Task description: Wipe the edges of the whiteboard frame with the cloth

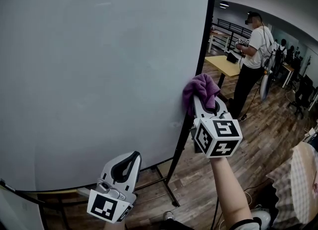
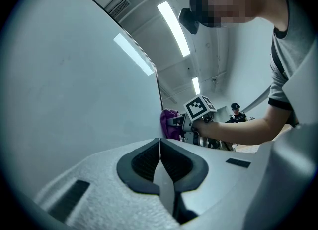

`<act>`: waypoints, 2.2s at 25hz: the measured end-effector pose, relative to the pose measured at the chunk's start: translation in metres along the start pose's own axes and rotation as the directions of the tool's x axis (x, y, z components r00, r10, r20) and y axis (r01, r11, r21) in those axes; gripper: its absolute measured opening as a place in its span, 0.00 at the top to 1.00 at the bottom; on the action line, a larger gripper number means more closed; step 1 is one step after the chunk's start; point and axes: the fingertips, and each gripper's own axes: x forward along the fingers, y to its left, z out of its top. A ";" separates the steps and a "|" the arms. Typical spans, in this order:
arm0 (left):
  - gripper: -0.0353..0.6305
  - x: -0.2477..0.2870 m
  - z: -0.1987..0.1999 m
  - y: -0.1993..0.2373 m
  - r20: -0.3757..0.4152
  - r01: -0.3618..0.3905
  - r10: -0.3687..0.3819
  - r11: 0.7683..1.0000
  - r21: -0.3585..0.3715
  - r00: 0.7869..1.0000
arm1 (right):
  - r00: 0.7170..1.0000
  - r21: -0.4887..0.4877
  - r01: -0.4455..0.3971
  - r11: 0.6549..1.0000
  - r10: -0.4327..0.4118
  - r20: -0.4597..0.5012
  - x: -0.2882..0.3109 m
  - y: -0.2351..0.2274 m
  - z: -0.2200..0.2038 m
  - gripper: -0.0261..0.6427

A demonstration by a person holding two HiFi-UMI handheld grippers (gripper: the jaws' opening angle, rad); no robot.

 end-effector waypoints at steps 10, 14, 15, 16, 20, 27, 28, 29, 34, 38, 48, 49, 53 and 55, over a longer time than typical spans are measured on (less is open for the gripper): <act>0.92 -0.008 -0.006 -0.005 -0.011 0.003 -0.003 1.000 -0.009 1.000 | 0.998 0.007 0.011 1.000 -0.011 -0.063 -0.005 0.004 -0.035 0.87; 0.91 -0.013 -0.008 -0.005 -0.018 -0.005 0.005 1.000 -0.011 1.000 | 0.997 0.011 0.015 1.000 -0.014 -0.078 -0.007 0.004 -0.044 0.87; 0.91 -0.014 -0.009 -0.005 -0.020 -0.007 0.006 1.000 -0.011 1.000 | 0.996 0.009 0.018 1.000 -0.017 -0.084 -0.007 0.005 -0.048 0.87; 0.91 -0.015 -0.010 -0.006 -0.021 -0.008 0.007 1.000 -0.011 1.000 | 0.996 0.006 0.020 1.000 -0.020 -0.091 -0.008 0.005 -0.052 0.87; 0.92 -0.019 -0.013 -0.008 -0.033 -0.008 0.008 1.000 -0.015 0.999 | 0.993 -0.001 0.028 1.000 -0.028 -0.113 -0.011 0.006 -0.067 0.87; 0.91 -0.031 -0.024 -0.015 -0.041 0.003 -0.004 1.000 -0.027 0.999 | 0.988 -0.013 0.036 0.999 -0.037 -0.149 -0.015 0.009 -0.090 0.87; 0.91 -0.032 -0.026 -0.016 -0.045 0.004 -0.006 1.000 -0.029 0.999 | 0.987 -0.015 0.038 0.999 -0.040 -0.153 -0.015 0.010 -0.094 0.87; 0.91 -0.033 -0.028 -0.016 -0.049 0.005 -0.006 0.999 -0.031 0.999 | 0.987 -0.021 0.041 0.999 -0.044 -0.156 -0.015 0.010 -0.097 0.87; 0.92 -0.038 -0.039 -0.019 -0.077 0.006 -0.010 0.998 -0.058 0.997 | 0.986 -0.066 0.052 0.996 -0.062 -0.157 -0.017 0.014 -0.105 0.87; 0.91 -0.040 -0.041 -0.017 -0.077 -0.001 -0.003 0.999 -0.054 0.997 | 0.985 -0.049 0.041 0.998 -0.048 -0.168 -0.018 0.020 -0.114 0.87; 0.91 -0.047 -0.046 -0.014 -0.089 -0.016 0.011 0.999 -0.050 0.996 | 0.973 0.009 0.031 0.999 -0.028 -0.227 -0.023 0.027 -0.157 0.87; 0.91 -0.048 -0.046 -0.014 -0.090 -0.016 0.011 0.999 -0.049 0.996 | 0.973 0.005 0.033 0.999 -0.031 -0.230 -0.024 0.027 -0.162 0.87; 0.91 -0.050 -0.050 -0.015 -0.100 -0.024 0.019 0.998 -0.051 0.995 | 0.973 -0.007 0.034 0.999 -0.035 -0.230 -0.027 0.028 -0.174 0.87; 0.91 -0.050 -0.054 -0.014 -0.109 -0.028 0.021 0.998 -0.056 0.994 | 0.973 -0.004 0.032 0.999 -0.032 -0.228 -0.027 0.028 -0.179 0.87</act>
